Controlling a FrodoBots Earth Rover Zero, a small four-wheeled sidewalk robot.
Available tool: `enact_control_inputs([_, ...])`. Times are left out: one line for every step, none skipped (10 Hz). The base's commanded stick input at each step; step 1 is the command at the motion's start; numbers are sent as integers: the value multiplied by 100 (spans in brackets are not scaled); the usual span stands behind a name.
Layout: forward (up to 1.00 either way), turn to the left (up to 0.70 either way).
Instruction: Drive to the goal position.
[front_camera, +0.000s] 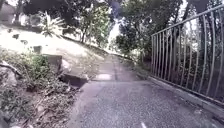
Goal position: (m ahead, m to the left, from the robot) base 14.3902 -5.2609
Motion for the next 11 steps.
enact_control_inputs([0, 0])
enact_control_inputs([0, 0])
enact_control_inputs([15, 0])
enact_control_inputs([98, 0])
enact_control_inputs([100, 0])
enact_control_inputs([100, 0])
enact_control_inputs([100, 0])
enact_control_inputs([100, 0])
enact_control_inputs([100, 0])
enact_control_inputs([100, 0])
enact_control_inputs([100, 0])
